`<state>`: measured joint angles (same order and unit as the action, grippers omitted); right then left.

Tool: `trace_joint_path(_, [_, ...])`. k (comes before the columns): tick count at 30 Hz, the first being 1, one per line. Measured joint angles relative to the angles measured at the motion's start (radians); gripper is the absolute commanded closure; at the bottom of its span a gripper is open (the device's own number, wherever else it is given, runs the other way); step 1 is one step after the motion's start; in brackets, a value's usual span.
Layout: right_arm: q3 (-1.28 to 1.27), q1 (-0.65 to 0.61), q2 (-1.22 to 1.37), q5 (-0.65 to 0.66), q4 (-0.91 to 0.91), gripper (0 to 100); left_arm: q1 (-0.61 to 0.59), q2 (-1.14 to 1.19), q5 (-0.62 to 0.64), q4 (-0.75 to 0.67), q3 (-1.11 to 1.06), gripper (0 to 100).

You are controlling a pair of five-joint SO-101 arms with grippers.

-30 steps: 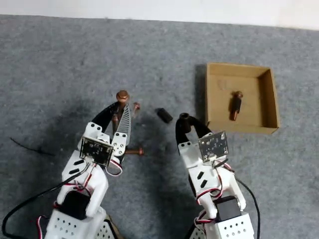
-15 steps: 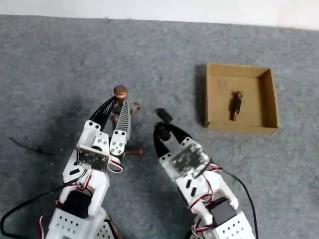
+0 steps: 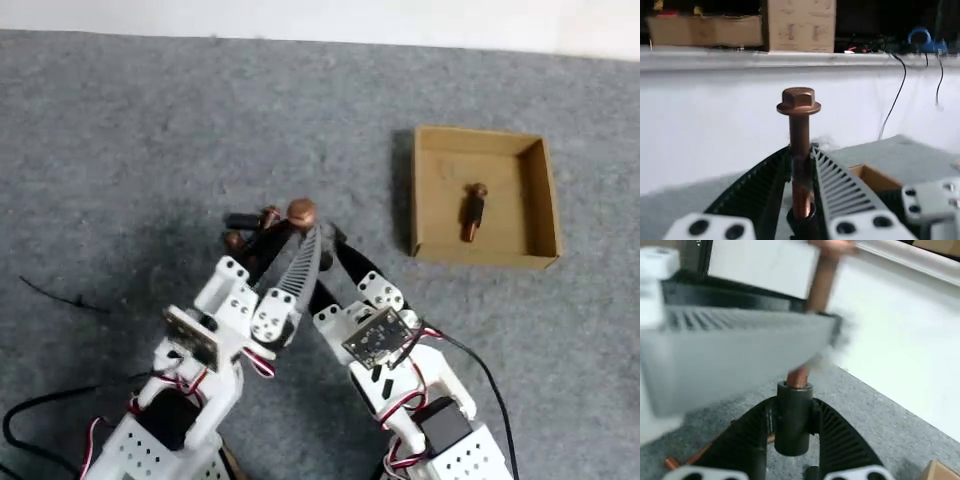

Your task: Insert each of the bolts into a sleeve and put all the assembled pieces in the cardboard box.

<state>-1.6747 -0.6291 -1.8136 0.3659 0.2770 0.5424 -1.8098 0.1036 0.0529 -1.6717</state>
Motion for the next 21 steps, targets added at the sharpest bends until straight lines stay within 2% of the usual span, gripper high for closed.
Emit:
trace_joint_path(5, [0.0, 0.0, 0.0, 0.0, 0.002, 99.5, -0.011, 0.0, 0.149, 0.0, 0.0, 99])
trace_joint_path(15, [0.0, 0.0, -0.002, 0.0, 0.011, 99.5, -0.014, 0.0, 0.167, 0.021, -0.005, 99])
trace_joint_path(21, [0.0, 0.011, 0.002, 0.003, 0.012, 99.5, -0.012, -0.011, 0.169, 0.101, -0.005, 99])
